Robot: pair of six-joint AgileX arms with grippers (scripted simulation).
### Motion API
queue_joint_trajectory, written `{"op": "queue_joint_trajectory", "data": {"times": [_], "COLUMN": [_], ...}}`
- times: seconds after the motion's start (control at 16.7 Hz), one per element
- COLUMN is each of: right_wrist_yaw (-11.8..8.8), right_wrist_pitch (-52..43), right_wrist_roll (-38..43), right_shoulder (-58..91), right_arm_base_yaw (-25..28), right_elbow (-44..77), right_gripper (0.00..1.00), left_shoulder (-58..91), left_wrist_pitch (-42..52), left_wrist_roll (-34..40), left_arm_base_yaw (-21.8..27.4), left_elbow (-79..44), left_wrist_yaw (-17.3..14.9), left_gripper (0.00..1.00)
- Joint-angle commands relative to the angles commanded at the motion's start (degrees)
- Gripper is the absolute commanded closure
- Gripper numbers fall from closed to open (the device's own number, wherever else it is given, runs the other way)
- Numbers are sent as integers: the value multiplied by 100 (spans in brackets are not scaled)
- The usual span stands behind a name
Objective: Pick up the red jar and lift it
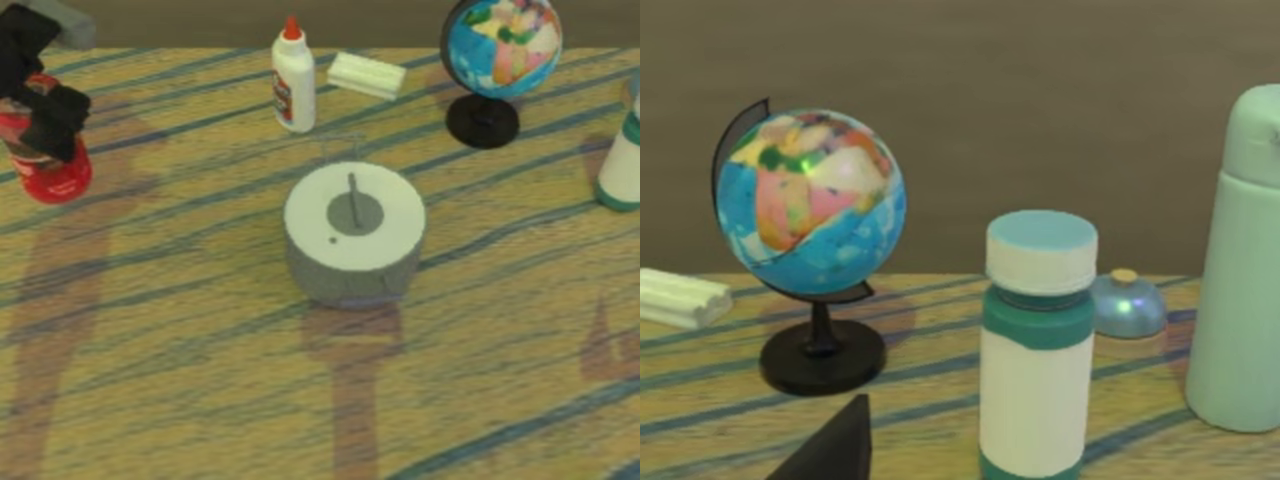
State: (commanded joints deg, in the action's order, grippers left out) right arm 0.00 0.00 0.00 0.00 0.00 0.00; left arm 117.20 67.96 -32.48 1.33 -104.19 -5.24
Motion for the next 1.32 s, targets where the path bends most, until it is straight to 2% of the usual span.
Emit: {"op": "queue_joint_trajectory", "data": {"times": [0.18, 0.48, 0.66, 0.84, 1.32], "right_wrist_yaw": [0, 0, 0, 0, 0], "right_wrist_pitch": [0, 0, 0, 0, 0], "right_wrist_roll": [0, 0, 0, 0, 0], "right_shoulder": [0, 0, 0, 0, 0], "right_arm_base_yaw": [0, 0, 0, 0, 0], "right_elbow": [0, 0, 0, 0, 0], "right_gripper": [0, 0, 0, 0, 0], "left_shoulder": [-53, -215, -323, -392, -271], "left_wrist_pitch": [-292, -906, -1236, -1426, -1663], "left_wrist_roll": [1100, 3486, 4493, 4965, 4964], "left_arm_base_yaw": [381, 1119, 1491, 1693, 1682], "left_elbow": [325, 1022, 1390, 1587, 1728], "left_wrist_yaw": [204, 612, 819, 937, 936], "left_gripper": [100, 100, 100, 100, 100]}}
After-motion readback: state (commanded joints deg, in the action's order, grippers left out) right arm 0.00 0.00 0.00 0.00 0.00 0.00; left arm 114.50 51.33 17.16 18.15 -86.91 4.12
